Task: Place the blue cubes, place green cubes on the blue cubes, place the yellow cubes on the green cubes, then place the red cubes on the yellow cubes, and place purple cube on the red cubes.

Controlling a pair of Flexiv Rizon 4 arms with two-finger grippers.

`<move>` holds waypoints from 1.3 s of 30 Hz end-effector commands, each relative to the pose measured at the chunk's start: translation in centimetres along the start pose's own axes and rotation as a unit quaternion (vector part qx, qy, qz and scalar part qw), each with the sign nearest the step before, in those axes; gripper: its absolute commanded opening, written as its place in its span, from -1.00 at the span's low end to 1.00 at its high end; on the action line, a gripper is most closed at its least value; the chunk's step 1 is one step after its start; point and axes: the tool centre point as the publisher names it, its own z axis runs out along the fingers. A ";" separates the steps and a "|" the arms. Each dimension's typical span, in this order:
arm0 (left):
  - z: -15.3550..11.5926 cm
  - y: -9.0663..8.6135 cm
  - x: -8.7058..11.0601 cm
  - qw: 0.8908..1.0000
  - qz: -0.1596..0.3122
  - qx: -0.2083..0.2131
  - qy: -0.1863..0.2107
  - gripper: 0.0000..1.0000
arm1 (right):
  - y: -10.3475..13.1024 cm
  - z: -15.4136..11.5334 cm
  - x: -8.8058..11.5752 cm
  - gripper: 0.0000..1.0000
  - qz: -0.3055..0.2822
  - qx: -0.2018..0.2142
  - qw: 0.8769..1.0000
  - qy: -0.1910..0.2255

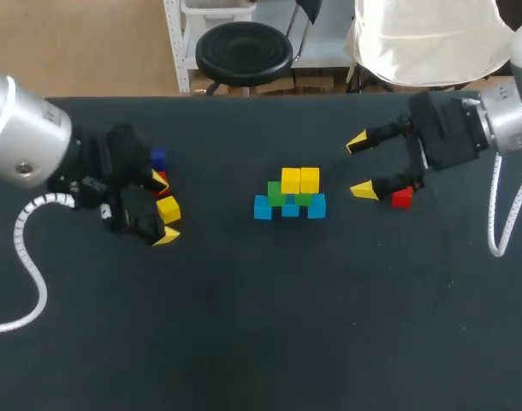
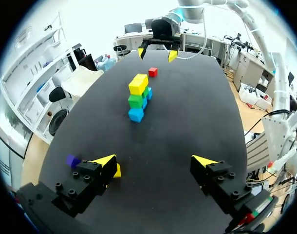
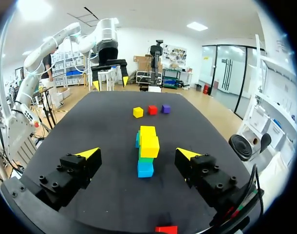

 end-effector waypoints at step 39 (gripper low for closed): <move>5.2 3.8 4.8 0.993 -0.119 -0.026 -0.004 1.00 | 0.0 0.0 0.0 1.00 0.000 0.000 1.000 -0.001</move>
